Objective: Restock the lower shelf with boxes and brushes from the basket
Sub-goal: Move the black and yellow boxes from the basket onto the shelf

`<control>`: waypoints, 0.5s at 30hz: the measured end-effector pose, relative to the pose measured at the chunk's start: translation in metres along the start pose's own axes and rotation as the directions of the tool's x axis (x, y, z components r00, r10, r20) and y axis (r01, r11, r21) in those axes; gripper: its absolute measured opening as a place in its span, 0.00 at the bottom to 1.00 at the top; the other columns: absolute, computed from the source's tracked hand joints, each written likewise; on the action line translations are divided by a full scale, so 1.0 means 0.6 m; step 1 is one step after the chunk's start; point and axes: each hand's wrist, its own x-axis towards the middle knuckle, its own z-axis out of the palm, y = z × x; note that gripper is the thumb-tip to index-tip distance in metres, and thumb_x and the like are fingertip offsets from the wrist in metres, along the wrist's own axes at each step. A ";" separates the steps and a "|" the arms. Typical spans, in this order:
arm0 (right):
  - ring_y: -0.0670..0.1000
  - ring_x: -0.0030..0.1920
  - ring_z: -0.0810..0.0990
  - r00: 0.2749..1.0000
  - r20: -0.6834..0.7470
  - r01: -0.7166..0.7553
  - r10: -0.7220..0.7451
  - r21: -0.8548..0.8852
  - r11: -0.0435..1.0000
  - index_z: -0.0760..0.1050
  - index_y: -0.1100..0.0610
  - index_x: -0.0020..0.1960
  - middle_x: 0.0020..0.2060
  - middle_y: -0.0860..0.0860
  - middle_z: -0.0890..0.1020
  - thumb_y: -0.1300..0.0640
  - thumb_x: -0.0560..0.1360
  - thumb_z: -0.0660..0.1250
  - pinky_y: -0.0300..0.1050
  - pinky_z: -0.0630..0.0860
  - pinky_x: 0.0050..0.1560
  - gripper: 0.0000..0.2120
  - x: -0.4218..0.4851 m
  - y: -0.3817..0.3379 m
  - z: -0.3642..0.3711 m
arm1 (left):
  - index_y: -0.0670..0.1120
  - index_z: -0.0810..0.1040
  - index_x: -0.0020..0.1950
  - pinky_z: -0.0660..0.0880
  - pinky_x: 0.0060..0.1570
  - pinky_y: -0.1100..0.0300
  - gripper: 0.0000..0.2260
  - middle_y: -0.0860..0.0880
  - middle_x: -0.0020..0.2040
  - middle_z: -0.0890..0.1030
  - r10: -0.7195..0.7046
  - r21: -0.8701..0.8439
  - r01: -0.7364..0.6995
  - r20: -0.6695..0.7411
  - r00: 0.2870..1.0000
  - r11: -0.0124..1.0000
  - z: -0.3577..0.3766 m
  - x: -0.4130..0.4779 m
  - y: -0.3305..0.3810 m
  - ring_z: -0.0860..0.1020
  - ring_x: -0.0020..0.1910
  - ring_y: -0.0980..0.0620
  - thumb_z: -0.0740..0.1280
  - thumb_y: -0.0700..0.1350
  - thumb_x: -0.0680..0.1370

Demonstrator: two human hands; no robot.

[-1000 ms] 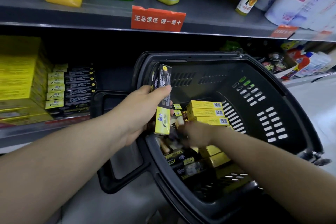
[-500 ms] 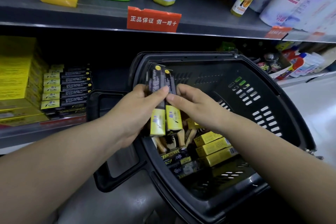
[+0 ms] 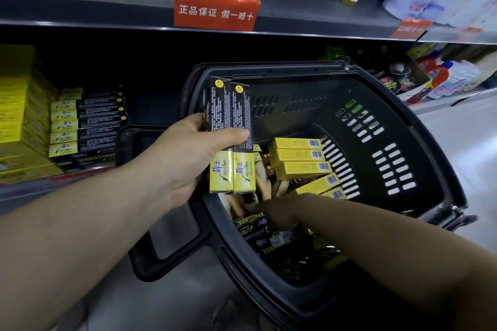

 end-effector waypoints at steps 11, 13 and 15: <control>0.61 0.63 0.71 0.991 -0.137 -0.010 0.002 -0.058 0.998 0.55 0.55 0.75 0.68 0.60 0.67 0.63 0.77 0.62 0.50 0.71 0.56 0.28 0.046 0.010 0.017 | 0.47 0.75 0.58 0.76 0.56 0.50 0.18 0.46 0.51 0.84 0.010 0.042 -0.011 0.013 1.000 0.999 -0.002 0.001 -0.001 0.82 0.51 0.47 0.73 0.40 0.70; 0.61 0.60 0.74 0.988 -0.157 0.007 0.006 0.083 0.997 0.60 0.56 0.72 0.64 0.60 0.72 0.63 0.78 0.61 0.48 0.71 0.55 0.24 0.050 0.015 0.018 | 0.47 0.75 0.59 0.76 0.57 0.50 0.19 0.46 0.51 0.83 0.015 0.048 -0.015 0.015 1.000 0.999 -0.002 0.001 -0.002 0.82 0.51 0.48 0.73 0.41 0.70; 0.61 0.60 0.74 0.975 -0.214 -0.002 0.053 0.229 0.974 0.68 0.57 0.67 0.61 0.59 0.75 0.58 0.79 0.59 0.48 0.71 0.56 0.17 0.051 0.015 0.025 | 0.47 0.75 0.58 0.76 0.56 0.50 0.18 0.46 0.51 0.84 0.019 0.041 -0.020 0.022 1.000 0.999 -0.003 -0.001 -0.002 0.82 0.50 0.48 0.73 0.40 0.70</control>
